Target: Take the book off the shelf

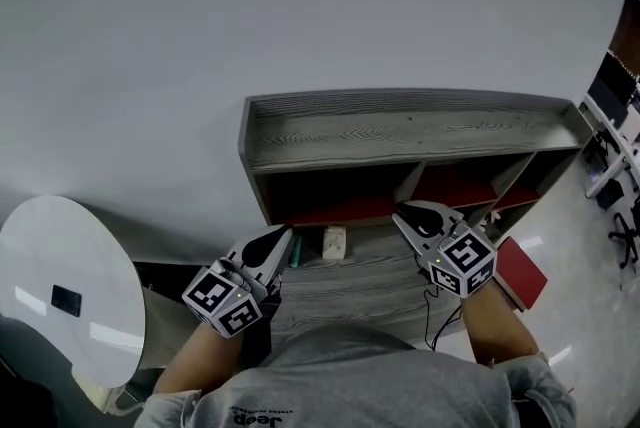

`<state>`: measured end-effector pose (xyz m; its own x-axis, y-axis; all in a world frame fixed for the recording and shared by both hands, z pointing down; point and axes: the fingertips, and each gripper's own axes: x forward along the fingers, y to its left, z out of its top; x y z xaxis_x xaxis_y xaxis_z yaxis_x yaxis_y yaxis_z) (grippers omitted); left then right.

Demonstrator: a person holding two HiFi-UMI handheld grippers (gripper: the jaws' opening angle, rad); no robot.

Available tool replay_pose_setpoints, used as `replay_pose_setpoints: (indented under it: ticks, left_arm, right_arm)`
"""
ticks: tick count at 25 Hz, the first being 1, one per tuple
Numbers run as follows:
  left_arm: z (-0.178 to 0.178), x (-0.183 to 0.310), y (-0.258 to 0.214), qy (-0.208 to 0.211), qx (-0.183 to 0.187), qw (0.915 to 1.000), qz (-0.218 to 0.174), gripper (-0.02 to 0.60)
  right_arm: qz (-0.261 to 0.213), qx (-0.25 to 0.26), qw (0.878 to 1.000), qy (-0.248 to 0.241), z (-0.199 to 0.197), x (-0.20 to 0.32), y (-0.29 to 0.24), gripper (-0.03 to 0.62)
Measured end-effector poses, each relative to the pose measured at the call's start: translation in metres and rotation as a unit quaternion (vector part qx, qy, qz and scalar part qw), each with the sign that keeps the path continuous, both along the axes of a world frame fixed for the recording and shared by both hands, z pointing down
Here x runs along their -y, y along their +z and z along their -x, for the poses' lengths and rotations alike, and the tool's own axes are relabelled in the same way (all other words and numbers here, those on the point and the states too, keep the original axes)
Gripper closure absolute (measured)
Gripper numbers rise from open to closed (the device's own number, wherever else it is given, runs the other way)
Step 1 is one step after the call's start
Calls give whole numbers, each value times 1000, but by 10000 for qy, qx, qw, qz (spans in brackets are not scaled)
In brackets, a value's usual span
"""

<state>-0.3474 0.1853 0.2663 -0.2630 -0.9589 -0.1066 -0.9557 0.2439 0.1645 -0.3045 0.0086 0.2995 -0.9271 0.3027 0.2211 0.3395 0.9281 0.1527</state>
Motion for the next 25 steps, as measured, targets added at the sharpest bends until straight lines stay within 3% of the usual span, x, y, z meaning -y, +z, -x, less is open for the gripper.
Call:
replay_pose_setpoints:
  ticks: [5, 13, 17, 25]
  left_arm:
    - [6, -31, 5, -255, -109, 9996, 11, 560]
    - [4, -54, 31, -744, -345, 9966, 8, 560]
    - [-1, -48, 39, -904, -405, 9951, 34, 560]
    - [-7, -30, 36, -840, -354, 9958, 22, 560]
  right_arm:
    - [422, 57, 9987, -287, 12, -26, 3, 603]
    - [1544, 80, 9845, -834, 16, -44, 13, 594]
    - [1604, 20, 9821, -982, 16, -38, 16, 592]
    - [1527, 22, 9822, -1089, 9, -27, 16, 592]
